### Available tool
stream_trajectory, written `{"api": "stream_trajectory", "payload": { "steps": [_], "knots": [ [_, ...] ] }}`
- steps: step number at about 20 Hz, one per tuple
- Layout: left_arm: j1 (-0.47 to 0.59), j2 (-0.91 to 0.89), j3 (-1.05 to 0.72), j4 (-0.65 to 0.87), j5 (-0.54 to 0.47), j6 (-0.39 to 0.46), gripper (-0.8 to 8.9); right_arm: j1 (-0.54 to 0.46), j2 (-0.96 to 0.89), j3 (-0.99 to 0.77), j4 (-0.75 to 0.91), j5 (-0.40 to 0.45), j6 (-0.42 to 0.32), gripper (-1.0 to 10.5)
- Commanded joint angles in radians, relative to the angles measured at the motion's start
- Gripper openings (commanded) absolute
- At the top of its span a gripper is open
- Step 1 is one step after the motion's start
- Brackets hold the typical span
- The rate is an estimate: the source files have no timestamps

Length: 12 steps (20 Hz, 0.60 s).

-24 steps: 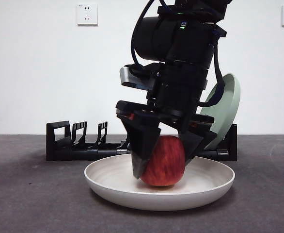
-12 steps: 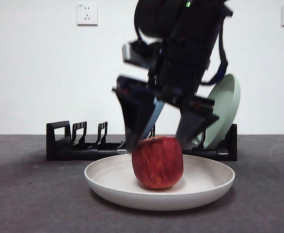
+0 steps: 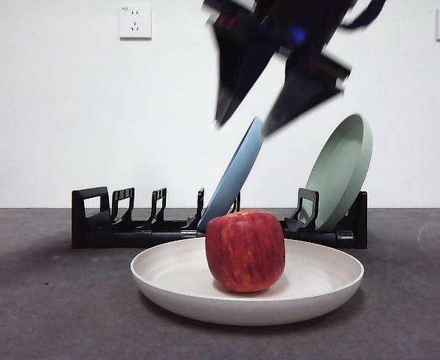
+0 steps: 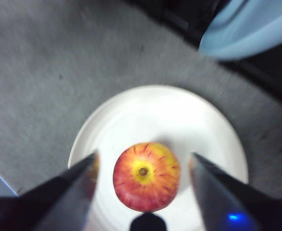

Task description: Take the yellow plate from the plate rack,put the plate on the table,take the apple from the table,put the apple in the plate

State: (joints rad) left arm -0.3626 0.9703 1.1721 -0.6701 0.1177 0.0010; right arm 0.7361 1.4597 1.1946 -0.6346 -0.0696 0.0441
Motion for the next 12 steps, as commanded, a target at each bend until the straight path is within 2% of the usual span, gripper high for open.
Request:
{"api": "stream_trajectory", "payload": {
  "steps": [1, 3, 7, 12],
  "knots": [
    [0.002, -0.002, -0.006, -0.012, 0.076, 0.035, 1.03, -0.011, -0.071, 0.002, 0.001, 0.001, -0.035, 0.3],
    [0.003, -0.002, -0.006, -0.028, 0.113, 0.04, -0.24, -0.019, -0.122, 0.002, -0.002, 0.002, -0.044, 0.2],
    [0.003, -0.002, -0.006, -0.105, 0.19, 0.083, -0.09, -0.047, -0.227, 0.002, -0.012, 0.001, -0.07, 0.2],
    [0.003, -0.002, -0.006, -0.143, 0.134, 0.127, -0.09, -0.155, -0.336, 0.002, -0.074, 0.002, -0.084, -0.1]
  ]
}}
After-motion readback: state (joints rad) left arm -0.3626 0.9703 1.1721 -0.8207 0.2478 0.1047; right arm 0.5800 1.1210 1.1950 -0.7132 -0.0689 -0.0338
